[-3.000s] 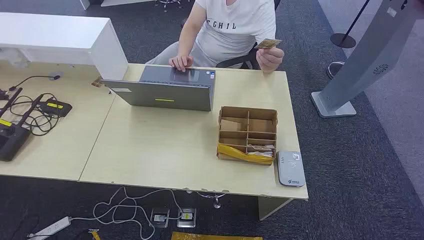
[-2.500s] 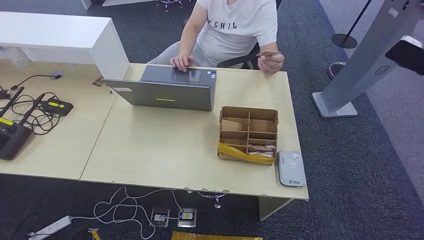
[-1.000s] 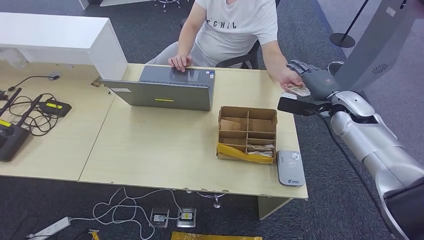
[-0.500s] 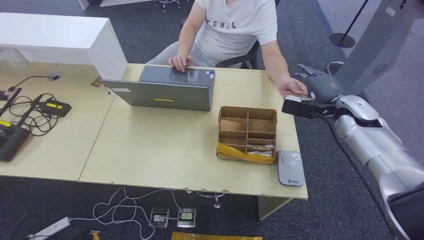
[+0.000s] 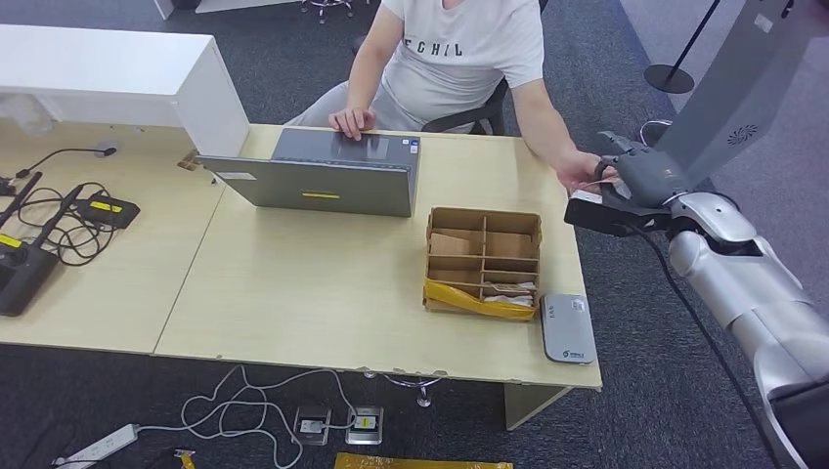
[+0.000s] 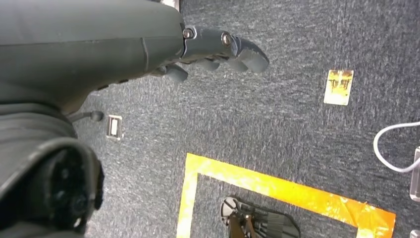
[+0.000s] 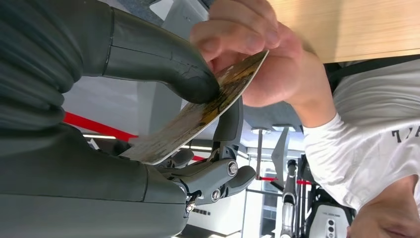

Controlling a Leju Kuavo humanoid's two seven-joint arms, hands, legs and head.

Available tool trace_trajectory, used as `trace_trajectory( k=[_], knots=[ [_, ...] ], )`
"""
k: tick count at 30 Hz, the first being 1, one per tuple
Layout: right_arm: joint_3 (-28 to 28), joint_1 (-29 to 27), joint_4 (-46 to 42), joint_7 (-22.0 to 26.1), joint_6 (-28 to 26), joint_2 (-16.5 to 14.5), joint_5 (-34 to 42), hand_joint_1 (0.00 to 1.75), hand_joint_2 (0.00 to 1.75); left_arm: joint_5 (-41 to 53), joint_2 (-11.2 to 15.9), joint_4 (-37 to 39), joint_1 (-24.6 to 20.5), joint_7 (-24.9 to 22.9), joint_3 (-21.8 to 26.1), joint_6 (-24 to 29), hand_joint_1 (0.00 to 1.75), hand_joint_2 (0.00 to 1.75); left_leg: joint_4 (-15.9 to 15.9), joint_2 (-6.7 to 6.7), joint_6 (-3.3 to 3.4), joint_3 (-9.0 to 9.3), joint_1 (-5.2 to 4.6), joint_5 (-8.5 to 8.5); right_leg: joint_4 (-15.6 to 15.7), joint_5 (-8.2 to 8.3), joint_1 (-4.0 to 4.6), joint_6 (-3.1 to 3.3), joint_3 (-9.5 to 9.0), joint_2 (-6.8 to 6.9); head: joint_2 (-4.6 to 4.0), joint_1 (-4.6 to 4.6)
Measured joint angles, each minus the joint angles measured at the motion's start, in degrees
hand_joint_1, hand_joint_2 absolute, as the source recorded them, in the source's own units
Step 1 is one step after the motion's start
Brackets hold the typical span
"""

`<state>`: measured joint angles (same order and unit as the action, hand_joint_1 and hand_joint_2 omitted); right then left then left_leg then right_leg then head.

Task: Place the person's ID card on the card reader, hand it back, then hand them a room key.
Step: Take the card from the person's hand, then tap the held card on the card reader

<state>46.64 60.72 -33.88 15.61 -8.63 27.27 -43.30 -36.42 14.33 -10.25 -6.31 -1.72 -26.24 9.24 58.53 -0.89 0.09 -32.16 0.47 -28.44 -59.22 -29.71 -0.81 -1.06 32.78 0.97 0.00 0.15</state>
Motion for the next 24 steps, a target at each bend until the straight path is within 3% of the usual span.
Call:
trace_trajectory(
  k=[14,24],
  knots=[
    [-2.90,-3.78,-3.12,-3.04,0.73,2.41,-5.25,1.75,1.75,-0.48,0.16,0.00,-0.02,0.42,-1.07,-0.26,0.00,0.00,0.00,0.00,0.00,0.01,0.00,-0.01,0.01,0.00,0.00,0.00,0.00,0.01,0.00,0.00],
    [-9.25,-12.14,-13.42,-8.00,2.72,8.44,-6.46,1.75,1.75,-1.45,0.32,0.00,0.00,-0.45,-1.37,0.24,0.00,0.00,0.01,0.00,0.02,-0.01,0.00,-0.03,0.04,0.00,0.00,0.00,0.00,0.03,0.00,0.00]
  ],
)
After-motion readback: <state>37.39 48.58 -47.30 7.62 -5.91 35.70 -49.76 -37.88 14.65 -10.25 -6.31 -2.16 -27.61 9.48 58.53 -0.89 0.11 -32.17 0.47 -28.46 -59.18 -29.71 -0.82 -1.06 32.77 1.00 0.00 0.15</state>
